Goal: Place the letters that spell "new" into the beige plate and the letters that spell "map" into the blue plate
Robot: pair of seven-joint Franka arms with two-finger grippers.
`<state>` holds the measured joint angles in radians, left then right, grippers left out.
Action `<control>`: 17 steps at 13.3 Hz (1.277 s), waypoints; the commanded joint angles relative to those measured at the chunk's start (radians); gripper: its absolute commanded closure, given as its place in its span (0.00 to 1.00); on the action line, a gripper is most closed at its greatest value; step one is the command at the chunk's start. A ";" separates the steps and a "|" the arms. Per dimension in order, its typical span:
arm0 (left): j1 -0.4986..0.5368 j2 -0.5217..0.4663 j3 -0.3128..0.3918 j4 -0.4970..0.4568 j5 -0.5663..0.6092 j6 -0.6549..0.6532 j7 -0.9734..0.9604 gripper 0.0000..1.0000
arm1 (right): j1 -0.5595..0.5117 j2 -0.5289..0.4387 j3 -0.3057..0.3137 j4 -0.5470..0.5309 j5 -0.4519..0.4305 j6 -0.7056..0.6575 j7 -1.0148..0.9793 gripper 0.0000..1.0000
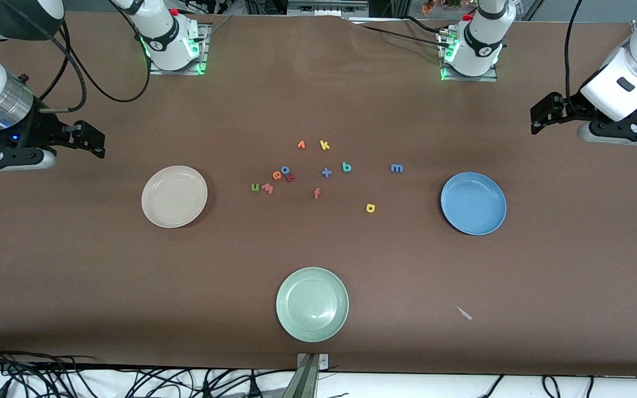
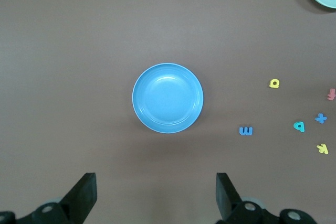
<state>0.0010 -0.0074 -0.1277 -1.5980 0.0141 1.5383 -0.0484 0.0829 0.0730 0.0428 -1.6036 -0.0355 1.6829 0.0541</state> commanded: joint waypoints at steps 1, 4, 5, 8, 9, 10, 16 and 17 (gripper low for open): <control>0.008 0.009 -0.001 0.027 -0.020 -0.023 0.028 0.00 | 0.003 -0.010 0.002 -0.009 0.003 0.006 0.009 0.00; 0.007 0.009 -0.001 0.029 -0.020 -0.023 0.028 0.00 | 0.003 -0.009 0.002 -0.010 0.009 0.014 0.012 0.00; 0.008 0.009 -0.001 0.027 -0.020 -0.023 0.027 0.00 | 0.003 -0.006 0.002 -0.010 0.011 0.015 0.016 0.00; 0.005 0.020 -0.001 0.027 -0.020 -0.023 0.028 0.00 | 0.009 0.004 0.002 -0.009 0.035 0.018 0.065 0.00; 0.001 0.023 -0.006 0.027 -0.019 -0.021 0.027 0.00 | 0.011 0.005 0.002 -0.007 0.060 0.018 0.096 0.00; 0.000 0.024 -0.007 0.026 -0.020 -0.021 0.027 0.00 | 0.026 0.008 0.003 -0.007 0.063 0.018 0.108 0.00; -0.012 0.050 -0.013 0.033 -0.017 -0.017 0.027 0.00 | 0.152 0.105 0.002 -0.004 0.063 0.079 0.314 0.00; -0.013 0.063 -0.013 0.035 -0.020 -0.010 0.028 0.00 | 0.185 0.126 0.002 -0.004 0.063 0.099 0.351 0.00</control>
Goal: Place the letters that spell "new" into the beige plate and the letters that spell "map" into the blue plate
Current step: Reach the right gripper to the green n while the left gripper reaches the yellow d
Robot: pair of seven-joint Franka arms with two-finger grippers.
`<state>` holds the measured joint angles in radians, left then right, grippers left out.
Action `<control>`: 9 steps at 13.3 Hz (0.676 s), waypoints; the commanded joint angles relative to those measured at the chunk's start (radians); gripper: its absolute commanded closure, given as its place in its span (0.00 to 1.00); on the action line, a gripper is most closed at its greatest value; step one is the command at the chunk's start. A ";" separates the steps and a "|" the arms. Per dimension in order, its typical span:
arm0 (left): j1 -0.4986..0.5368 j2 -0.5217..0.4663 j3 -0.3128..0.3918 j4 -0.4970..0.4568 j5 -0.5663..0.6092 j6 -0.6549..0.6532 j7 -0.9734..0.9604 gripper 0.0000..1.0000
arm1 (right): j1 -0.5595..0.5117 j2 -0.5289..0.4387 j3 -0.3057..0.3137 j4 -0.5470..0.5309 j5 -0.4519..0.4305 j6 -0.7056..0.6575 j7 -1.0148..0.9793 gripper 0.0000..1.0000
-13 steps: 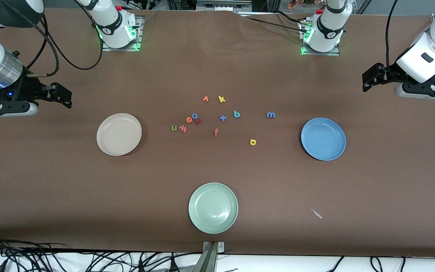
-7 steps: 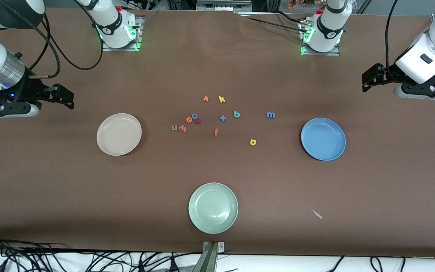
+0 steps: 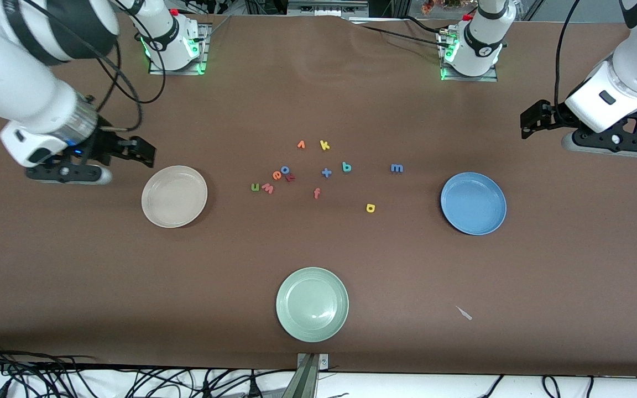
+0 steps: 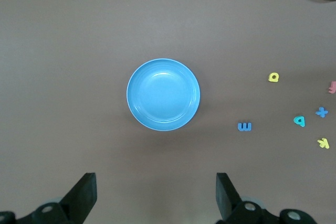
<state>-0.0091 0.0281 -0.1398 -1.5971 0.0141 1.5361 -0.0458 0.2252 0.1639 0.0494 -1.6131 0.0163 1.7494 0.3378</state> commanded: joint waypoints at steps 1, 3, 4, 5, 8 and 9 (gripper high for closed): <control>-0.003 0.051 -0.003 0.037 -0.023 -0.008 0.024 0.00 | 0.081 0.063 -0.005 0.004 0.010 0.059 0.145 0.00; -0.003 0.085 -0.007 0.037 -0.080 -0.008 0.024 0.00 | 0.133 0.120 -0.005 0.004 0.007 0.126 0.269 0.00; -0.002 0.110 -0.007 0.035 -0.110 -0.008 0.024 0.00 | 0.157 0.143 -0.005 0.001 0.007 0.157 0.302 0.00; -0.003 0.137 -0.007 0.037 -0.118 -0.008 0.024 0.00 | 0.173 0.169 -0.005 0.001 0.004 0.189 0.340 0.00; -0.074 0.217 -0.014 0.034 -0.125 0.102 -0.006 0.00 | 0.207 0.236 -0.006 -0.040 -0.007 0.287 0.365 0.00; -0.101 0.254 -0.014 0.032 -0.125 0.143 -0.060 0.00 | 0.218 0.243 -0.006 -0.091 -0.007 0.349 0.366 0.00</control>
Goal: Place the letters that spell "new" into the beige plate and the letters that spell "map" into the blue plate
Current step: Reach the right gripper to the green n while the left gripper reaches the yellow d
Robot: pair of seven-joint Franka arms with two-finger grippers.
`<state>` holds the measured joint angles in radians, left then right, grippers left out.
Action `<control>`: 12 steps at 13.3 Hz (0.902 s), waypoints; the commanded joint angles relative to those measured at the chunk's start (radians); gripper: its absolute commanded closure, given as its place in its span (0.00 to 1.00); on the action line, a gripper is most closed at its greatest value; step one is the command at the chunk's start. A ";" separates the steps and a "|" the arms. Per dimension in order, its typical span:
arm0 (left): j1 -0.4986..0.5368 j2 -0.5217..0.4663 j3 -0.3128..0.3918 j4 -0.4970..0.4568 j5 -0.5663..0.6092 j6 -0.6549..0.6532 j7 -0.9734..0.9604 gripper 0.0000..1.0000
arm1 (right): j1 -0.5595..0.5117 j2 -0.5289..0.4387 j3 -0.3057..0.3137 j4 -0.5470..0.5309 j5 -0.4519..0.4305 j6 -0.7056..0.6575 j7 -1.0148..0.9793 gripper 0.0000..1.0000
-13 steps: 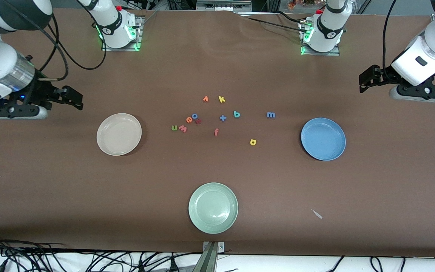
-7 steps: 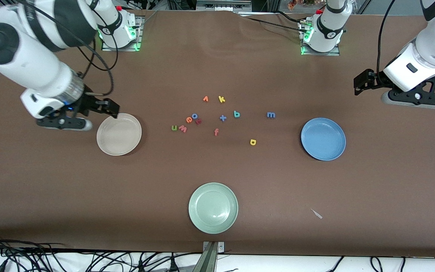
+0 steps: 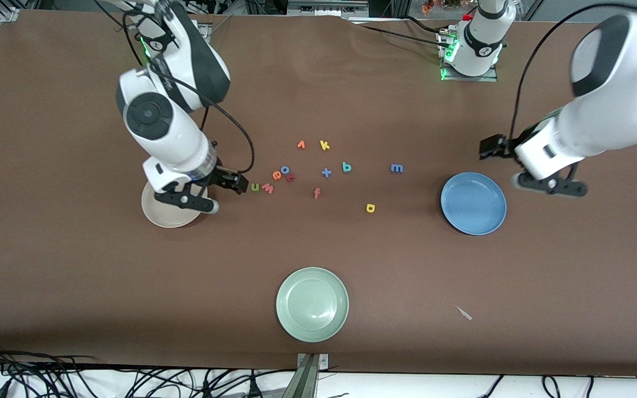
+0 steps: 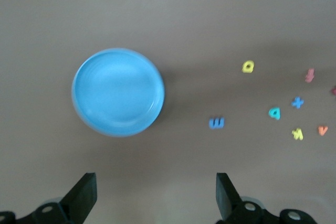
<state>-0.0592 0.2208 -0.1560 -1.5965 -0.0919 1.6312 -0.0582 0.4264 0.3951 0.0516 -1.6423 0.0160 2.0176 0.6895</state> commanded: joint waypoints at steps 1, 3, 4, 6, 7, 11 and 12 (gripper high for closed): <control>-0.091 0.090 0.003 0.033 -0.014 0.079 -0.111 0.00 | 0.032 0.014 -0.010 -0.112 -0.007 0.140 0.021 0.00; -0.151 0.144 0.001 0.033 -0.011 0.157 -0.228 0.00 | 0.040 0.014 -0.010 -0.203 -0.030 0.243 0.048 0.00; -0.183 0.173 0.003 0.033 -0.009 0.182 -0.258 0.00 | 0.048 0.013 -0.010 -0.247 -0.034 0.289 0.056 0.00; -0.224 0.236 0.003 0.033 -0.006 0.241 -0.281 0.00 | 0.063 0.013 -0.010 -0.307 -0.036 0.360 0.070 0.00; -0.252 0.285 0.003 0.033 -0.006 0.274 -0.281 0.00 | 0.071 0.016 -0.010 -0.335 -0.045 0.390 0.070 0.00; -0.289 0.385 0.003 0.029 -0.006 0.386 -0.282 0.00 | 0.081 0.034 -0.012 -0.387 -0.109 0.452 0.099 0.00; -0.301 0.400 0.003 0.017 -0.006 0.433 -0.281 0.00 | 0.089 0.044 -0.012 -0.392 -0.110 0.455 0.102 0.00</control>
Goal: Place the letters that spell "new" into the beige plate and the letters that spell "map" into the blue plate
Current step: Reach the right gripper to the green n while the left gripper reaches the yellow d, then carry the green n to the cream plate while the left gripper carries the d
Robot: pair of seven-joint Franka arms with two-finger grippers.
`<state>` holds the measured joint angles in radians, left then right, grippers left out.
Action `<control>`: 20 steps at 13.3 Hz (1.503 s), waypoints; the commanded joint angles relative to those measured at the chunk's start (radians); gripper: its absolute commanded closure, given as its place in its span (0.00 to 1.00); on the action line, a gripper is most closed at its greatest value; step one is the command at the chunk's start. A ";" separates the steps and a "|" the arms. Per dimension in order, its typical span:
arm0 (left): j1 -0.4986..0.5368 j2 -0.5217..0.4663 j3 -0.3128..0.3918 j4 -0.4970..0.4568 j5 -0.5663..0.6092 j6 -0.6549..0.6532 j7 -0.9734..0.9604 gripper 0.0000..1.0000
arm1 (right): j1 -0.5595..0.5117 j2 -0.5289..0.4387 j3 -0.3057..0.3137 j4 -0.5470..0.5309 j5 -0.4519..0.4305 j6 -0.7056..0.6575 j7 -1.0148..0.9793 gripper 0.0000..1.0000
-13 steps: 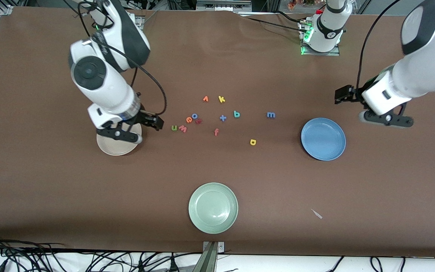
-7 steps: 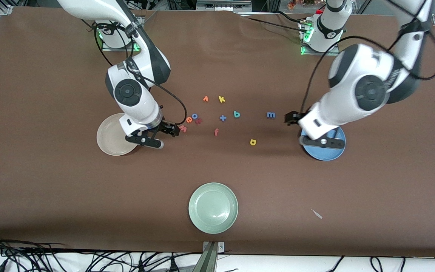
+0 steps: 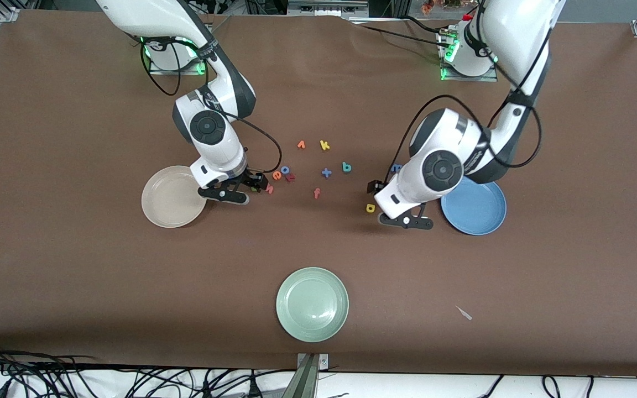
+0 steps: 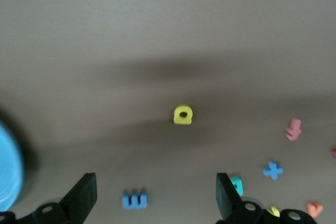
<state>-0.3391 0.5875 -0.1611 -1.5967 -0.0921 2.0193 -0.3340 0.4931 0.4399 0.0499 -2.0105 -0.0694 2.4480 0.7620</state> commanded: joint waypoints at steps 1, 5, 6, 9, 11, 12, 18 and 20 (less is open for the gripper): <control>-0.029 0.055 0.009 0.014 -0.003 0.076 -0.007 0.00 | 0.027 0.005 -0.010 -0.025 -0.024 0.037 0.030 0.00; -0.050 0.123 0.009 0.012 0.029 0.131 -0.013 0.05 | 0.039 0.046 -0.013 -0.031 -0.032 0.092 0.030 0.00; -0.067 0.141 0.011 0.012 0.031 0.154 -0.043 0.06 | 0.039 0.049 -0.015 -0.033 -0.047 0.092 0.030 0.00; -0.075 0.160 0.011 -0.008 0.064 0.211 -0.066 0.23 | 0.039 0.049 -0.018 -0.053 -0.076 0.094 0.030 0.00; -0.075 0.160 0.012 -0.008 0.078 0.211 -0.063 0.34 | 0.039 0.049 -0.021 -0.060 -0.084 0.094 0.030 0.01; -0.075 0.160 0.011 -0.009 0.119 0.214 -0.065 0.41 | 0.039 0.049 -0.022 -0.063 -0.086 0.095 0.030 0.01; -0.078 0.173 0.008 -0.008 0.135 0.217 -0.076 0.40 | 0.038 0.056 -0.022 -0.093 -0.089 0.154 0.028 0.04; -0.087 0.176 0.009 -0.008 0.135 0.217 -0.077 0.41 | 0.038 0.057 -0.022 -0.096 -0.089 0.154 0.028 0.04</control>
<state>-0.4094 0.7598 -0.1583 -1.6031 0.0171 2.2230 -0.3860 0.5212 0.5013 0.0364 -2.0893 -0.1360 2.5800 0.7705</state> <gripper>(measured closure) 0.401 0.035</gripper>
